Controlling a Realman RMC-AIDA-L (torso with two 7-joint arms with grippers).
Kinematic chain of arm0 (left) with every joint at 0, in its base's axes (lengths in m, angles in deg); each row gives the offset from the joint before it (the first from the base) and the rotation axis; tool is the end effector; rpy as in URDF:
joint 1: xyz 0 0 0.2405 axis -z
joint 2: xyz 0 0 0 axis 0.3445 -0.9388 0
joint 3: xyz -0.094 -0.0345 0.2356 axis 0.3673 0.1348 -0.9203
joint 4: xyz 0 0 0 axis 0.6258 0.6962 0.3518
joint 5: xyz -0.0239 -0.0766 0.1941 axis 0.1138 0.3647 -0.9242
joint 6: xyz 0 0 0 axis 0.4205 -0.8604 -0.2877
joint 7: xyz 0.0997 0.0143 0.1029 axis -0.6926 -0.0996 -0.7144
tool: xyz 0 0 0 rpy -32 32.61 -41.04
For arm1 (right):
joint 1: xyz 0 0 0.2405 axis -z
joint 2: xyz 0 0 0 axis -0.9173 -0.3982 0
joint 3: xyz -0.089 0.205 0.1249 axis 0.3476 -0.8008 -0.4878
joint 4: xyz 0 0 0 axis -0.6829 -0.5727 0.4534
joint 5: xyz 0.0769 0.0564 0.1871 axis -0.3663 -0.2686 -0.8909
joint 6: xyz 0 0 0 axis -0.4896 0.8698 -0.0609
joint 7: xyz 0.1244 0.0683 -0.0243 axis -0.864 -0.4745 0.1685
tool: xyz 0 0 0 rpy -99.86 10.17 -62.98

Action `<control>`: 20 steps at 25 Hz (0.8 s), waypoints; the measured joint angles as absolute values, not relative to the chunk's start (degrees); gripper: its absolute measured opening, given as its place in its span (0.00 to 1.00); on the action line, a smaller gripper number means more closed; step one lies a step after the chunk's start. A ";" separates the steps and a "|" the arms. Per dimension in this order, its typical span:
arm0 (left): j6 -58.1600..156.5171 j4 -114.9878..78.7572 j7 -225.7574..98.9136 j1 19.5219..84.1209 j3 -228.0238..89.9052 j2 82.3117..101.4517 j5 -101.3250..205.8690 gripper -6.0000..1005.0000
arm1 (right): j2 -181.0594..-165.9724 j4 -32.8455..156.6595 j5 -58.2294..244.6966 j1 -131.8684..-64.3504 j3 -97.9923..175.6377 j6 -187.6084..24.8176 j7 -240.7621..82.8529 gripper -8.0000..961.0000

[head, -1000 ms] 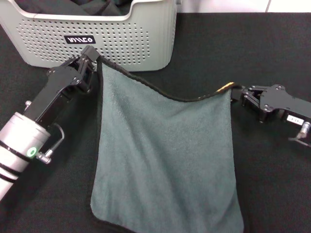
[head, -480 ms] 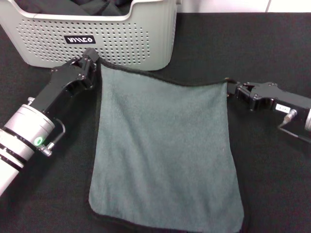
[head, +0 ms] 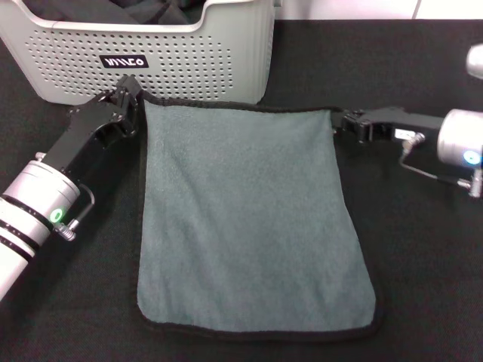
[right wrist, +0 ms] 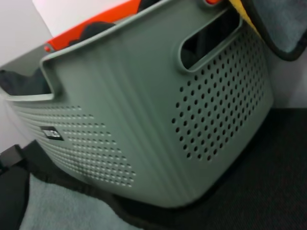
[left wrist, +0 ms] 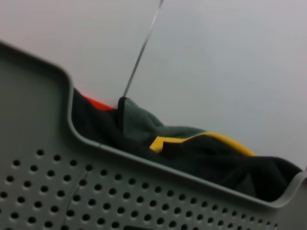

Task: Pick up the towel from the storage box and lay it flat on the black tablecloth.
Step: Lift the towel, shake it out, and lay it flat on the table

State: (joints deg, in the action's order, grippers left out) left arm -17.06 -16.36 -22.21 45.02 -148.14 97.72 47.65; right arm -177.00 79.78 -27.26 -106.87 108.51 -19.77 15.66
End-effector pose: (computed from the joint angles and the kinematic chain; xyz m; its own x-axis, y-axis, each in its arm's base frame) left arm -0.3137 0.3111 -0.0344 0.4106 0.1198 0.9039 0.8567 -0.3902 -0.3374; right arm 0.2273 0.4010 -0.0588 0.6279 -0.5298 -0.5701 -0.7290 -0.6568 -0.1926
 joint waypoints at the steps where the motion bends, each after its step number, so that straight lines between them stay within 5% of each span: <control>1: -16.80 -16.37 -22.30 45.02 -148.19 97.72 47.66 0.08 | -176.99 79.96 -27.19 -107.64 109.61 -21.04 14.07 0.05; 20: -6.55 -16.28 -25.32 47.36 -147.87 97.72 50.19 0.08 | -176.86 84.31 -17.98 -115.15 124.31 -37.82 -8.20 0.06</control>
